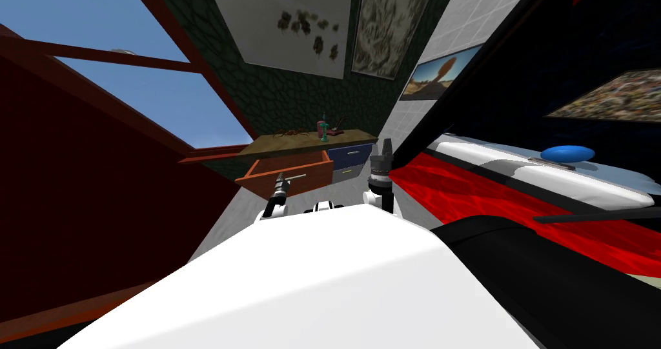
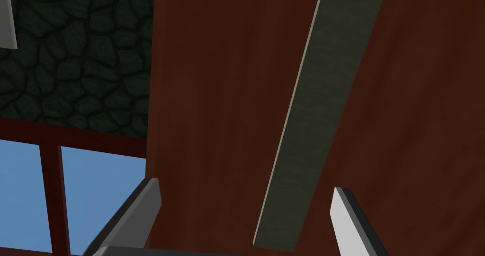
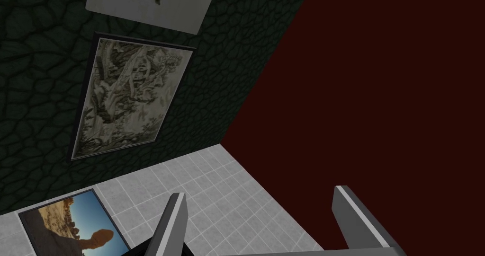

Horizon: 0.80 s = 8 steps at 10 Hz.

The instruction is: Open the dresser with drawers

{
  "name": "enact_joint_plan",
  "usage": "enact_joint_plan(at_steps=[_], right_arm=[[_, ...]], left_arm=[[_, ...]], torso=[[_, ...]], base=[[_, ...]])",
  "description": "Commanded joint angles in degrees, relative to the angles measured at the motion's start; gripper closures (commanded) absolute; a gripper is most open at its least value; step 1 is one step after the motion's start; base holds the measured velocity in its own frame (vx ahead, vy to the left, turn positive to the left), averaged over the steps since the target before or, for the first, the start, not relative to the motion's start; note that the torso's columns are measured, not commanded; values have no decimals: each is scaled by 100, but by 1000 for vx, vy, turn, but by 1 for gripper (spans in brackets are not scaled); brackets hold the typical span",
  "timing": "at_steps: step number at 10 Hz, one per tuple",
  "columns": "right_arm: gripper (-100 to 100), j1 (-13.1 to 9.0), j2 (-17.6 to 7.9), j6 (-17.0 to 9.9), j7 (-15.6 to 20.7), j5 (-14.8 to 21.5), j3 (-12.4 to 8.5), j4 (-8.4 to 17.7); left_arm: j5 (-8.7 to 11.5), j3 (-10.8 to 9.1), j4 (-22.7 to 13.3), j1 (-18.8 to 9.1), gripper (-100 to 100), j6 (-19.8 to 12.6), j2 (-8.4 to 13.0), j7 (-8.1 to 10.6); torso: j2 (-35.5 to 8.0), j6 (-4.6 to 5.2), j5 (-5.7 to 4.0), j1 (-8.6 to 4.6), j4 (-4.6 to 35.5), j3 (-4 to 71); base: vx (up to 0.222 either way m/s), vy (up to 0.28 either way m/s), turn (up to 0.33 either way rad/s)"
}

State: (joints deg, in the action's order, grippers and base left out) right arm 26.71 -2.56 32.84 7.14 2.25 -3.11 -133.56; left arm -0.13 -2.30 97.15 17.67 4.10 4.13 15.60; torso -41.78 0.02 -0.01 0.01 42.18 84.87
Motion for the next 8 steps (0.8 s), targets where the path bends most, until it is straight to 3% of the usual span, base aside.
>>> enact_joint_plan(at_steps=[1, 6, 8], right_arm=[[0, 1, 0, 0, 0, 0, 0, 0], [0, 0, 0, 0, 0, 0, 0, 0], [0, 0, 0, 0, 0, 0, 0, 0]], left_arm=[[4, -6, 440, 121, -100, -320, 59, 73], [9, -13, 1211, 340, -100, -889, 163, 197], [12, 4, 1143, 376, -100, -923, 166, 188]], torso=[[-2, 1, -1, -2, 0, 0], [-81, -7, -17, -13, 39, -45], [-99, -12, -33, -23, 57, -47]], base=[[42, -11, -15], [11, -5, -14], [5, -6, -6]])
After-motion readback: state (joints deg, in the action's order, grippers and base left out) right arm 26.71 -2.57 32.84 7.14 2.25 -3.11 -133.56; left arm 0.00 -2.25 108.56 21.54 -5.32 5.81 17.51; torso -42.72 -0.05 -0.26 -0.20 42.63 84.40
